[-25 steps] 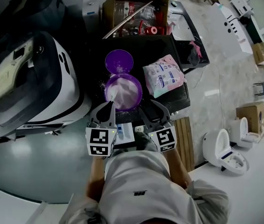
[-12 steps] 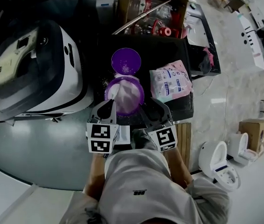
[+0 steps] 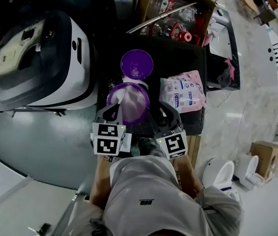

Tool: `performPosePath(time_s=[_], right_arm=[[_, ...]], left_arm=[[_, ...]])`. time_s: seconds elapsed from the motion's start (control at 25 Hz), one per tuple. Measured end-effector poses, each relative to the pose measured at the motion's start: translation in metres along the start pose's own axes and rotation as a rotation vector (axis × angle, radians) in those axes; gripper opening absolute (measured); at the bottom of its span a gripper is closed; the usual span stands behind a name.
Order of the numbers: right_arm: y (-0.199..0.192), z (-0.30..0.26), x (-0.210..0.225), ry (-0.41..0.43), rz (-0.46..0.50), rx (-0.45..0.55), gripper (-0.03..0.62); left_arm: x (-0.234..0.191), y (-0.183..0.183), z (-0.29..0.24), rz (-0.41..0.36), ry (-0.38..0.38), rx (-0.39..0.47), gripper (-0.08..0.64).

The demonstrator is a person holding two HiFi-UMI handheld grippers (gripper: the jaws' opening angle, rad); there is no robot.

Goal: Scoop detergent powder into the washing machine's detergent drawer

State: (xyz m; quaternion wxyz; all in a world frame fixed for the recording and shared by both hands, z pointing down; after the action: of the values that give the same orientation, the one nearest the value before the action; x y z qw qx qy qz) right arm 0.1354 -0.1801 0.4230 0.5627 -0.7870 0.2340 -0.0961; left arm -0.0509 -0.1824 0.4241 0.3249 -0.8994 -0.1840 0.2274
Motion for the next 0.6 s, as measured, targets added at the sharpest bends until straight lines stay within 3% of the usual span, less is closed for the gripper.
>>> performPosePath(time_s=[0.6], right_arm=[[0.002,-0.025,0.023,0.113,0.019,0.029,0.169]], left_arm=[[-0.006,0.001,-0.028,0.093,0.071,-0.132,0.017]])
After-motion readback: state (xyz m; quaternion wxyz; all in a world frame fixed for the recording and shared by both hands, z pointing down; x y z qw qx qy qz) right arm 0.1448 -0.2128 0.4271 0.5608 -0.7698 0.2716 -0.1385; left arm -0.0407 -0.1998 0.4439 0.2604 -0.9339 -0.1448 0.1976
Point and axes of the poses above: the fingertips, and each gripper's own axes: z backward along the fingers, x to its right, y out of its top, the point moved 8 cm from there along z, backward along the fingers, and after that the axes turned 14 degrees about -y, right-handed, at the moved point
